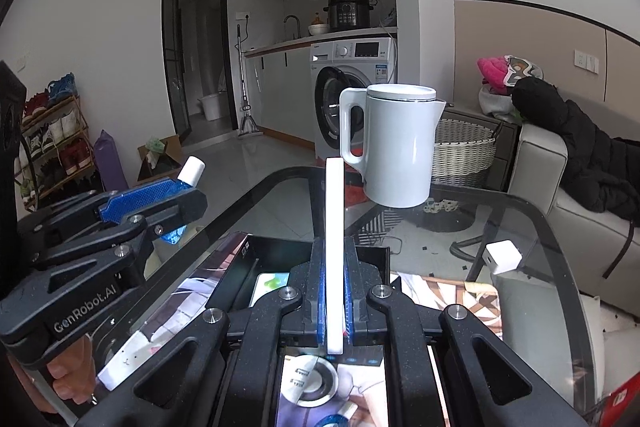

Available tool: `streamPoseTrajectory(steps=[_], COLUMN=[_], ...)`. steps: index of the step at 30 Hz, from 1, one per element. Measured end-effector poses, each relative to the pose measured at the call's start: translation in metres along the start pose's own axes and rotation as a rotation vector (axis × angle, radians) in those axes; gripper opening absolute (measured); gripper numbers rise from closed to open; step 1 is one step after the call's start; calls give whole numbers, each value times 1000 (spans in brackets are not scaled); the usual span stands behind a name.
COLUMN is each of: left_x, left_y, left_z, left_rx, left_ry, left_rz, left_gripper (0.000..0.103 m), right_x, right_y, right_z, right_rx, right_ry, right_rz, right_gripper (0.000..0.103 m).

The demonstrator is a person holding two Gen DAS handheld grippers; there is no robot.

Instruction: Organize rigid objects

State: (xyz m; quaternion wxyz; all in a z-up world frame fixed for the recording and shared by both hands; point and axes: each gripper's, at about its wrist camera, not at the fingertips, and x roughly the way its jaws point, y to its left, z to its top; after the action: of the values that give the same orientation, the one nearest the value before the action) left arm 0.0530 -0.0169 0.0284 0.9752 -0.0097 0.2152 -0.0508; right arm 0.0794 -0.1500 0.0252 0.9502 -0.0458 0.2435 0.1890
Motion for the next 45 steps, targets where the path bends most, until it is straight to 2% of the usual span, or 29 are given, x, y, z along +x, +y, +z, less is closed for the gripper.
streamPoseTrajectory(steps=[16,34,42,45], left_x=[49,76,93,99], left_y=[6,6,7,6], left_z=[3,1,-3,-6], left_rx=[-14,-32,-35,-38], left_ry=[49,108,180,203], left_rz=[-4,-8,-17,-25], left_gripper=[28,28,28,28], right_x=[45,77,90,99], right_y=[-21,-18,-18,-18], right_z=[8,7,3,1], right_rx=[40,36,43,49], right_ry=[28,84,125,166], right_rz=[6,14,21,38], right_gripper=[7,7,7,7])
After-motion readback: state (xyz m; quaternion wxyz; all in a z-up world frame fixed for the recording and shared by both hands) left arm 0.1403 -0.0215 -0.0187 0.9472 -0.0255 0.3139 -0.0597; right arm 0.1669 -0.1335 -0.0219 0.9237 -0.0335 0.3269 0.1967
